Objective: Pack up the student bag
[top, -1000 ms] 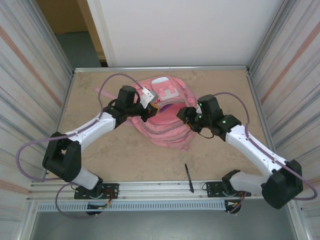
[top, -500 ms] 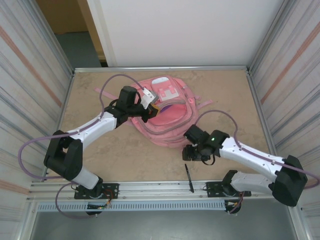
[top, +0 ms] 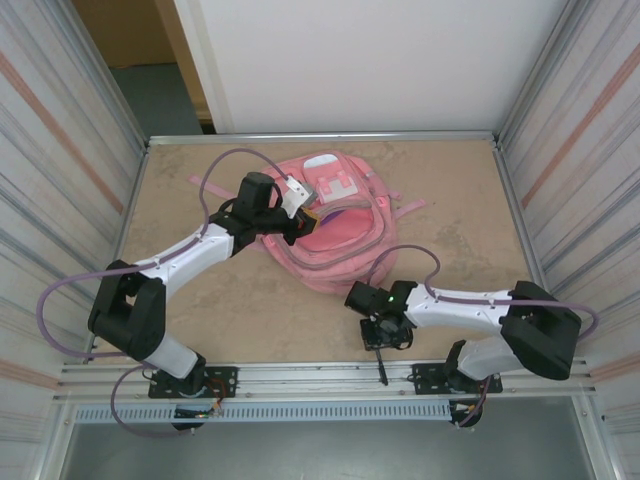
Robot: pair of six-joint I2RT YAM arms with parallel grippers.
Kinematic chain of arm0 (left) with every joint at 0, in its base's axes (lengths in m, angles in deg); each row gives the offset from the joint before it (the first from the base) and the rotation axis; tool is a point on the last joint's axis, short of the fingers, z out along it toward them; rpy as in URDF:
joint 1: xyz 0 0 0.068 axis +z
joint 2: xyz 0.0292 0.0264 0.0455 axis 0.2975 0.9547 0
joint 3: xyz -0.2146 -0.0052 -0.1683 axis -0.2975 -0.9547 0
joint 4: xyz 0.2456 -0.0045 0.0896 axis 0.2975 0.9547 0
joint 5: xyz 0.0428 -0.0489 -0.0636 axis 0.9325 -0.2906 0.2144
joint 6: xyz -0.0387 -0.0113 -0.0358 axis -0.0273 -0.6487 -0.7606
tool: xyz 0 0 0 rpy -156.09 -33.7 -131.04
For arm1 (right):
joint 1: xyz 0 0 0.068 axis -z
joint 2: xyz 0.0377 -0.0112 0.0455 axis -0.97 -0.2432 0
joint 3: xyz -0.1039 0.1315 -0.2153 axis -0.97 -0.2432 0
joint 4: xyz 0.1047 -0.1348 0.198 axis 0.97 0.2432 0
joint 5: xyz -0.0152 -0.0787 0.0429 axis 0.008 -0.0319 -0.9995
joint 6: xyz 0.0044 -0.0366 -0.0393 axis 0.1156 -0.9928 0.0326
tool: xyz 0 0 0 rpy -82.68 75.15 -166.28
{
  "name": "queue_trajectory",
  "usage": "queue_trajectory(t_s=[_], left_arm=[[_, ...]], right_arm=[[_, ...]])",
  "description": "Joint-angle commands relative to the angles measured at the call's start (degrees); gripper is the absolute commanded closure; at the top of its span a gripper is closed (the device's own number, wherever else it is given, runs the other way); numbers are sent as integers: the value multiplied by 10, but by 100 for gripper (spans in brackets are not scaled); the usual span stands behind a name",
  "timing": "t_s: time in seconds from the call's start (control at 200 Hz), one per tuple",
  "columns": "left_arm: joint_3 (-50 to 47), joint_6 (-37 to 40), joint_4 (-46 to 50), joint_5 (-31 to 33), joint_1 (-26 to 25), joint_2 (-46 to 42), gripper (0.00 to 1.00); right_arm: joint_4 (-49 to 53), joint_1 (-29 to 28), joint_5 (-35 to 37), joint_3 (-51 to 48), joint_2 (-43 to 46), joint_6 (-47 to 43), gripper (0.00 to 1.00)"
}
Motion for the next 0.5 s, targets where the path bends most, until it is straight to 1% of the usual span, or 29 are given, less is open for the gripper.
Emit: queue_trajectory(t_s=[0.0,0.15,0.215,0.296,0.351,0.396,0.496], left_arm=[[-4,10,-16,12,6,-9,100],[-6,10,-17,13,6,-13,100],[-5,7,-13,10,6,-15,100],[-6,6,-11,7,6,-21,100],[-8,3,-14,5,6,-25,100],[-7,-1,-19,4,6,-26,100],[1,-18,-23,-10,6,-22,100]], right_arm=[[-31,-10,-6,-13,-42,25,84],[-21,-10,18,4,-21,41,93],[-12,5,20,16,-2,45,94],[-8,35,1,28,32,53,95],[-9,62,-13,33,61,58,96],[-10,98,-31,33,85,70,96],[-28,211,-111,27,138,88,96]])
